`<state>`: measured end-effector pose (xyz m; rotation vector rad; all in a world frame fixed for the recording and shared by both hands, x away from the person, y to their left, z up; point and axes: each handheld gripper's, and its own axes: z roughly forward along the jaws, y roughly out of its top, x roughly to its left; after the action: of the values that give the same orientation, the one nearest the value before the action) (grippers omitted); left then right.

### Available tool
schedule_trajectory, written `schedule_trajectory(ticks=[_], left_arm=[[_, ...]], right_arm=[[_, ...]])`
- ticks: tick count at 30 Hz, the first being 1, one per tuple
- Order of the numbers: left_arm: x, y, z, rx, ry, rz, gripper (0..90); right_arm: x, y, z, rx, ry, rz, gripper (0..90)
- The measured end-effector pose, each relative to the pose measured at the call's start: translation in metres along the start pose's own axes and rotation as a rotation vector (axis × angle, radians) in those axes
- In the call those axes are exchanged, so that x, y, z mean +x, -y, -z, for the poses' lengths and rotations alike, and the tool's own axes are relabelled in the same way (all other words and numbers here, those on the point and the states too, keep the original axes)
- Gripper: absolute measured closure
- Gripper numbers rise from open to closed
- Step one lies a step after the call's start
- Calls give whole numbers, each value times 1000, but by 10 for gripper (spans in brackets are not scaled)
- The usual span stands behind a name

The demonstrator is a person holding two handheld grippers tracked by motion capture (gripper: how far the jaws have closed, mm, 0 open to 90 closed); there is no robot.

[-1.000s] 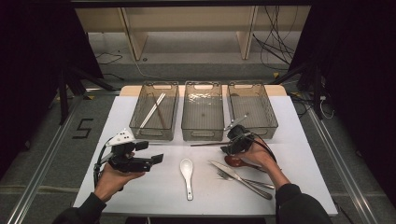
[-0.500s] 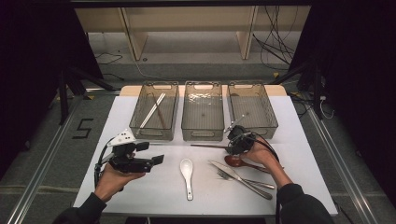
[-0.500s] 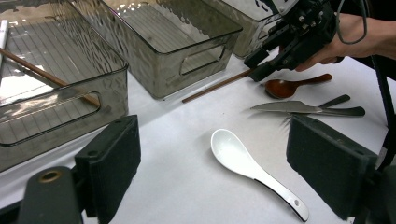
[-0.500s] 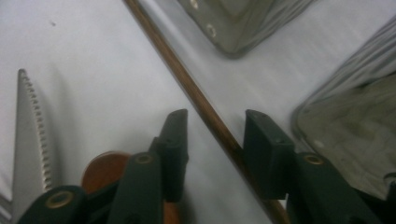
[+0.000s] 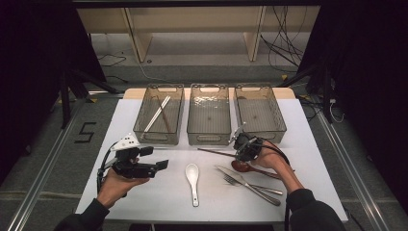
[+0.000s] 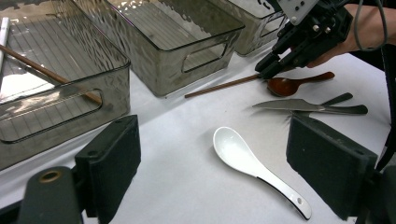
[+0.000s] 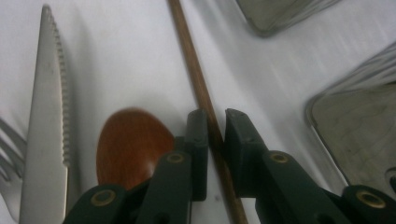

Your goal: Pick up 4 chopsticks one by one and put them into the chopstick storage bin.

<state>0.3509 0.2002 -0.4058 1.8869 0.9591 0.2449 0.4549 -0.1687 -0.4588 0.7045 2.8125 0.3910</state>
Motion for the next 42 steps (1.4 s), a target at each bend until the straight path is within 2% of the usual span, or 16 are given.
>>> schedule_trajectory(ticks=[6, 13, 20, 26, 30, 37, 42], left_arm=[[2, 1, -1, 5, 0, 6, 173], [2, 1, -1, 7, 2, 8, 174], [2, 1, -1, 10, 4, 9, 174], [3, 1, -1, 9, 3, 10, 174], [3, 1, -1, 6, 4, 14, 175], [4, 1, -1, 9, 4, 16, 175], [4, 1, -1, 5, 3, 22, 176]], right_arm=[[-1, 4, 3, 25, -11, 45, 820], [-2, 7, 4, 49, -27, 61, 818], [0, 4, 3, 64, -16, 75, 821], [2, 4, 4, 80, -11, 127, 849], [1, 7, 6, 90, -10, 141, 856], [0, 10, 7, 93, -7, 167, 858], [-1, 11, 11, 70, 1, 160, 859]])
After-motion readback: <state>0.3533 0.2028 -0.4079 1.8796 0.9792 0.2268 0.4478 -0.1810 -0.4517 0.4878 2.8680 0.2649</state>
